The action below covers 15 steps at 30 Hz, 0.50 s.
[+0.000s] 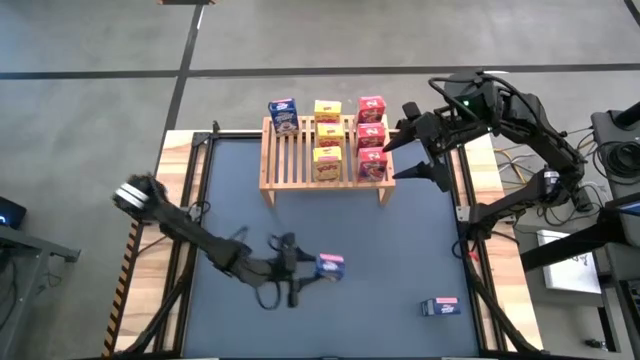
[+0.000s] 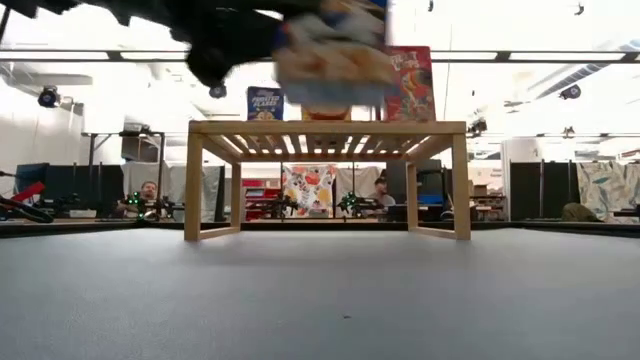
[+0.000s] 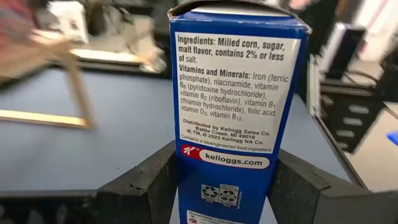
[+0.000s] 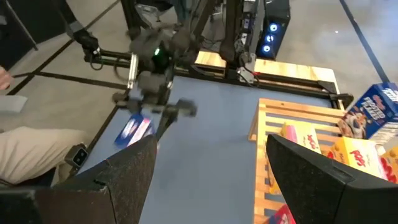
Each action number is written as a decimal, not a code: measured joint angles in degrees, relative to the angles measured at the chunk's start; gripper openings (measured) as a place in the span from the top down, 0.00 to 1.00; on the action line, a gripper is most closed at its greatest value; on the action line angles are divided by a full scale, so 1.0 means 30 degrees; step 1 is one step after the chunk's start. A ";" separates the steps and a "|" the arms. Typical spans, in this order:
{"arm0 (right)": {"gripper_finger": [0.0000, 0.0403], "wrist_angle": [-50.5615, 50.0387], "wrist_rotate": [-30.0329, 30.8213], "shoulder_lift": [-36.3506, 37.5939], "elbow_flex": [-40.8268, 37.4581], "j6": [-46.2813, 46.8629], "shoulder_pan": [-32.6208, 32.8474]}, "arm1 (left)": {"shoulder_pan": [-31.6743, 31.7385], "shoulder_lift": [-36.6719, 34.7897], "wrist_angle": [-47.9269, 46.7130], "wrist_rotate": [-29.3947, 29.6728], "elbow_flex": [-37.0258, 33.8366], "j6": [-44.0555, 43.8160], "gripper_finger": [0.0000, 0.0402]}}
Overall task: Stack cereal on shelf
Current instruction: Put the left blue cereal box on the shelf aligned with the other blue cereal box
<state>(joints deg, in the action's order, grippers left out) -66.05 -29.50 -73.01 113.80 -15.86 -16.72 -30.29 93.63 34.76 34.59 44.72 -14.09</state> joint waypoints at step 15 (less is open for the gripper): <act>0.27 0.0615 0.0038 0.0081 -0.0090 -0.0497 -0.0011 | 0.2798 -1.2938 -0.0069 0.4134 -0.7649 0.4762 0.53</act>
<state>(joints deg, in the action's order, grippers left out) -64.20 -29.39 -72.77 113.53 -17.35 -16.75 -21.90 54.82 34.56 46.99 21.78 0.20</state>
